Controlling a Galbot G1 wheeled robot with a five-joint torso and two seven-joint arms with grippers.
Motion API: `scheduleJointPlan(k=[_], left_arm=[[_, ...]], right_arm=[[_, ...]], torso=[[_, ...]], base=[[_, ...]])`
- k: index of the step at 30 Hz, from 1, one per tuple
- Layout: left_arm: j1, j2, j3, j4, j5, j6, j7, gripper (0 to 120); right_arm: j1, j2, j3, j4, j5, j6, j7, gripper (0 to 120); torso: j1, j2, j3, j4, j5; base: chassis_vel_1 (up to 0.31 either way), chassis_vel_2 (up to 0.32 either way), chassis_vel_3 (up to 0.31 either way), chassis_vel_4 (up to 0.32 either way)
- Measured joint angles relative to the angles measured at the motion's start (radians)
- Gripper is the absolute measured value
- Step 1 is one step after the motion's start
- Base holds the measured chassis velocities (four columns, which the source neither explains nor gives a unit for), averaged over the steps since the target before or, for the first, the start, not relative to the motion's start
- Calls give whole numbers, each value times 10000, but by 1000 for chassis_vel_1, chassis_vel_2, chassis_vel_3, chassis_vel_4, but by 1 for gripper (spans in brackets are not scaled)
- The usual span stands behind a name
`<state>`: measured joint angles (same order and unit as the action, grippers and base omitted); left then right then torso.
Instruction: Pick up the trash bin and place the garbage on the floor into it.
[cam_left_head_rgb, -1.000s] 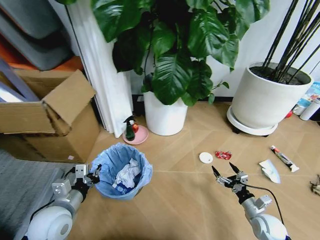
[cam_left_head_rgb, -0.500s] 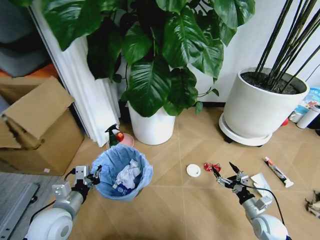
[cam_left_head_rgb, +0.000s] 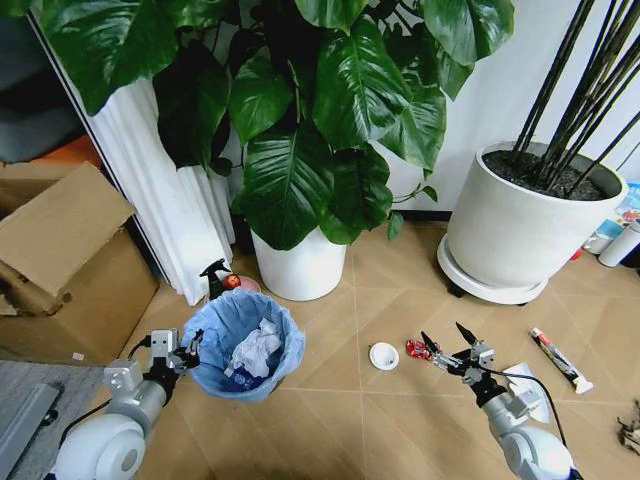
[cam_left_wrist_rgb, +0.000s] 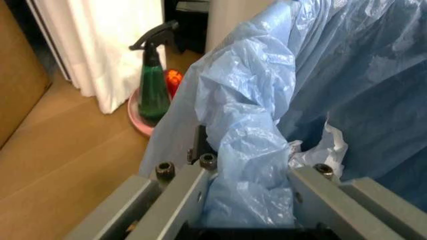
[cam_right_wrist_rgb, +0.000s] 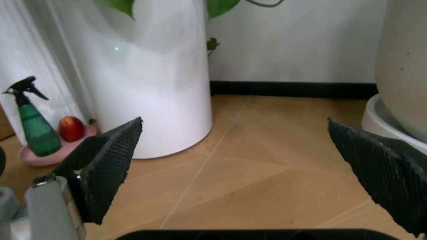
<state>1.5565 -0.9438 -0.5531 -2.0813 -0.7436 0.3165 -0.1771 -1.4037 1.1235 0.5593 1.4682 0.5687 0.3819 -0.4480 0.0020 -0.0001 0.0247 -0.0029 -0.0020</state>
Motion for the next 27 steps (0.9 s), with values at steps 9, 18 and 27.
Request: scheduleJointPlan(k=[9,18,27], left_arm=[[7,-12,3,0,-1,9,-9,1],[38,-23,46,-1,12,16,-15,1],[49,6,46,-2,-12,22,-23,1]], right_arm=[[-5,-34,-15,10,12,-1,0,100],[-16,-37,-160,-85,-16,227,47,100],[117,-35,-401,-206,-14,329,70,100]], torso=[[0,0,0,4,2],[0,0,0,2,1],[0,0,0,2,1]], base=[[-99,31,114,-19],[-85,12,80,-22],[-16,1,13,-2]])
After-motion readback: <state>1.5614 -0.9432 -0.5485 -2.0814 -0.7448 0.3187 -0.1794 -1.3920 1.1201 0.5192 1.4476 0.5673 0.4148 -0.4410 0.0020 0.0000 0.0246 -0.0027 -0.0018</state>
